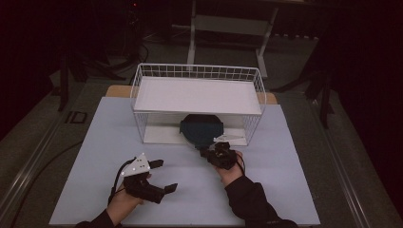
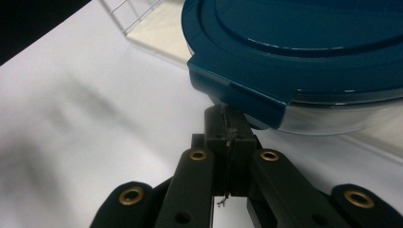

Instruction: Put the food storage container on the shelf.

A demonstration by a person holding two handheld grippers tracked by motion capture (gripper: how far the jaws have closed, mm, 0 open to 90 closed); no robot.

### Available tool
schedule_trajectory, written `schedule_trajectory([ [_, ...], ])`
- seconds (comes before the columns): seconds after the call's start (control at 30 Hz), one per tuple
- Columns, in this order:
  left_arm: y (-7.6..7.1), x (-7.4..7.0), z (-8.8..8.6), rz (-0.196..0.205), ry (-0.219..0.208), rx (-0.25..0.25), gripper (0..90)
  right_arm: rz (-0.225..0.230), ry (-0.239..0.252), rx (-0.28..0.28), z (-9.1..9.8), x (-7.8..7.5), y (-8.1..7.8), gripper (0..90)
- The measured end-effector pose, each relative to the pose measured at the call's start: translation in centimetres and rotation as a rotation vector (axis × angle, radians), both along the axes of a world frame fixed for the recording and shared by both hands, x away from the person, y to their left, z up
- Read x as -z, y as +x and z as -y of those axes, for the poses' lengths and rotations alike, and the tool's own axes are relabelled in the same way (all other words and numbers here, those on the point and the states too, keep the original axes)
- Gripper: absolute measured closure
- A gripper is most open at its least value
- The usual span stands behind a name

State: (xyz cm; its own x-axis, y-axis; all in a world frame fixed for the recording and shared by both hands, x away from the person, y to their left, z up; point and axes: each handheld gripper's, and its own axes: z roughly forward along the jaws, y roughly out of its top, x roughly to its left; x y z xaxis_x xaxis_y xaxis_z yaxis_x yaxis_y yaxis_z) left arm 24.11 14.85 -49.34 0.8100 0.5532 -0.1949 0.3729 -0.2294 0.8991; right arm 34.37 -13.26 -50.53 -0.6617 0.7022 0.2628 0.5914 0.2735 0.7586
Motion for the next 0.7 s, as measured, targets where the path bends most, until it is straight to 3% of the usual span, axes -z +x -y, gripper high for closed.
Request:
schedule_trajectory([
  [0.7,-0.1,0.2,0.2,-0.002,0.005,0.024,1.6,0.022,-0.003,0.057,-0.6,0.0,3.1,89.9],
])
